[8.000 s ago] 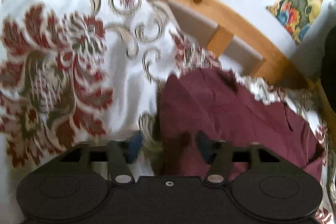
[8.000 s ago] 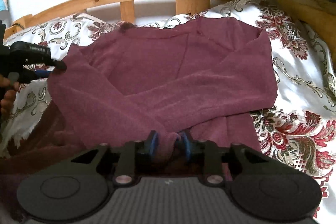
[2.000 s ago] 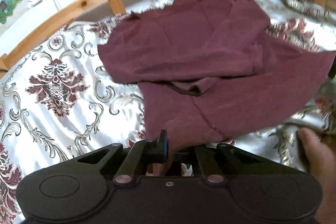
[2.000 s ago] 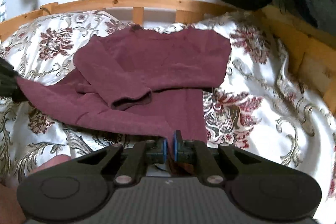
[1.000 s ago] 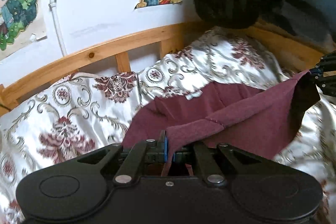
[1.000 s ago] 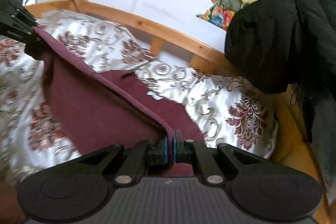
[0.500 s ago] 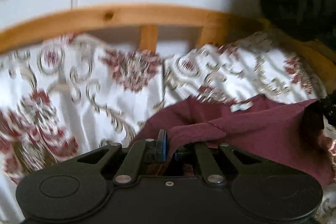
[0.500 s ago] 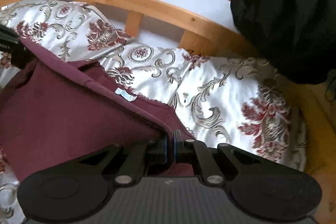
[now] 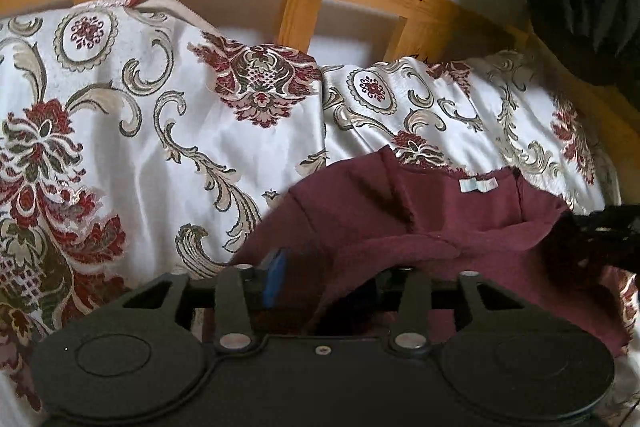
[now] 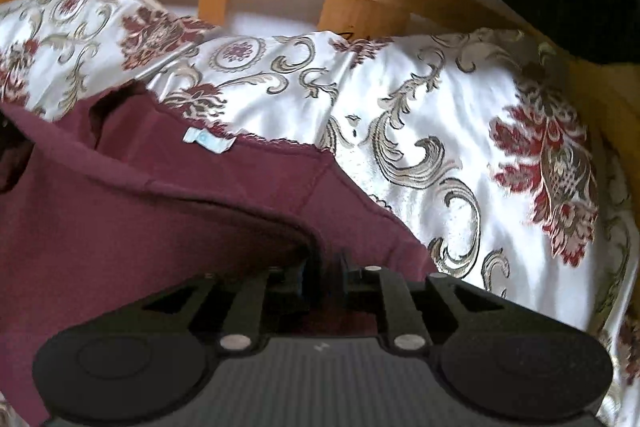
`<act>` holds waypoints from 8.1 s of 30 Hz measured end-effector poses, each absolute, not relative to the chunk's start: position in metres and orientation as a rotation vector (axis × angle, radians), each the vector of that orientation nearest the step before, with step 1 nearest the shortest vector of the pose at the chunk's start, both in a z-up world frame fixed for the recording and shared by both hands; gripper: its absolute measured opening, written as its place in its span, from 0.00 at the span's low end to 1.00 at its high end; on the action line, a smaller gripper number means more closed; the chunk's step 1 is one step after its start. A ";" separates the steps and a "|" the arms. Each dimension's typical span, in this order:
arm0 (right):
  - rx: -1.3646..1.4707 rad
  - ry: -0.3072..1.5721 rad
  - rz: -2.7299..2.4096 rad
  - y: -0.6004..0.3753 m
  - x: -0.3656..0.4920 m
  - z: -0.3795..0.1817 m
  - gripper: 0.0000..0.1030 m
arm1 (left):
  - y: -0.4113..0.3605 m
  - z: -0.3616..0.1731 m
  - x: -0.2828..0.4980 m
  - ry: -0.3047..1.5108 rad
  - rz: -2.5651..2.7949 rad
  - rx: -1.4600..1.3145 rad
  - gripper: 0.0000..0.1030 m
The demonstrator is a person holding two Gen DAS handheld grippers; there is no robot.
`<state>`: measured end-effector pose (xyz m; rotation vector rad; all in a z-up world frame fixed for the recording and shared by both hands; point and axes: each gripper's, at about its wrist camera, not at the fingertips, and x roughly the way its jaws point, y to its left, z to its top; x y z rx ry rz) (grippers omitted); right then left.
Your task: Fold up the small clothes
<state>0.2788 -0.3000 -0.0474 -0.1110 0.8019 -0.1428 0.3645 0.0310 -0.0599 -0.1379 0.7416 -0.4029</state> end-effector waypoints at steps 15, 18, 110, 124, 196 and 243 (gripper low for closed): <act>0.044 0.675 -0.066 -0.292 0.243 -0.037 1.00 | 0.045 -0.048 0.350 0.747 -0.377 -0.219 0.99; -0.036 0.711 -0.069 -0.277 0.225 -0.055 1.00 | 0.032 -0.056 0.344 0.771 -0.340 -0.128 0.99; 0.096 0.566 -0.416 -0.236 0.169 -0.060 1.00 | 0.052 -0.091 0.282 1.039 -0.214 -0.251 0.99; 0.099 0.623 -0.273 -0.178 0.168 -0.104 0.99 | 0.052 -0.096 0.281 1.057 -0.215 -0.245 0.99; -0.038 0.587 -0.232 -0.243 0.105 -0.070 1.00 | -0.114 0.010 0.277 0.791 -0.585 -0.081 0.21; 0.555 0.614 0.063 -0.301 0.171 -0.032 1.00 | -0.097 -0.051 0.183 0.579 -0.735 0.247 0.79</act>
